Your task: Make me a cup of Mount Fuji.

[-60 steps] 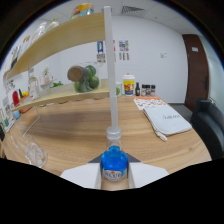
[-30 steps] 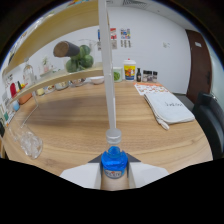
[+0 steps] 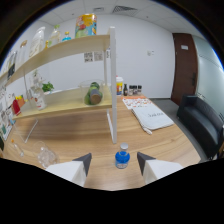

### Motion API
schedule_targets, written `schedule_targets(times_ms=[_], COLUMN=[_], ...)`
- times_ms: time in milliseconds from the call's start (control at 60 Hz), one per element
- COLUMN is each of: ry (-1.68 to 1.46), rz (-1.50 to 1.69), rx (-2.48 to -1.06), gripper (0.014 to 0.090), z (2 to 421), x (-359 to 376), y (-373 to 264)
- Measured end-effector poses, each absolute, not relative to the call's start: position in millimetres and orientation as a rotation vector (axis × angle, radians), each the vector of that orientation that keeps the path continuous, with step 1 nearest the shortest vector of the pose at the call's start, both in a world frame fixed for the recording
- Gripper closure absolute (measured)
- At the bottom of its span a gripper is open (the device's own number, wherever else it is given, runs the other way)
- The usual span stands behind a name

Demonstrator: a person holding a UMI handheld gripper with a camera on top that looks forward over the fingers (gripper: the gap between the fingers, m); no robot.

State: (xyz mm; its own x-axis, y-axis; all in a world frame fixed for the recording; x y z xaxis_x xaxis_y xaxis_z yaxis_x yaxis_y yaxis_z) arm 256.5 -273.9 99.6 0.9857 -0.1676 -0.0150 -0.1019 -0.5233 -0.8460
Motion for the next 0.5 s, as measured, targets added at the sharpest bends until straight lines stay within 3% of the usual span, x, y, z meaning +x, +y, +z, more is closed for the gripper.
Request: schedule_targets(times_ms=[150,500], ry=[0.203,0.105], rz=[-0.043,0.032], rx=[-2.096,-2.097], gripper=[0.0196,0.0196], z=[141.5,163.4], x=[197.1,49.0], y=[-285.8,-249.1])
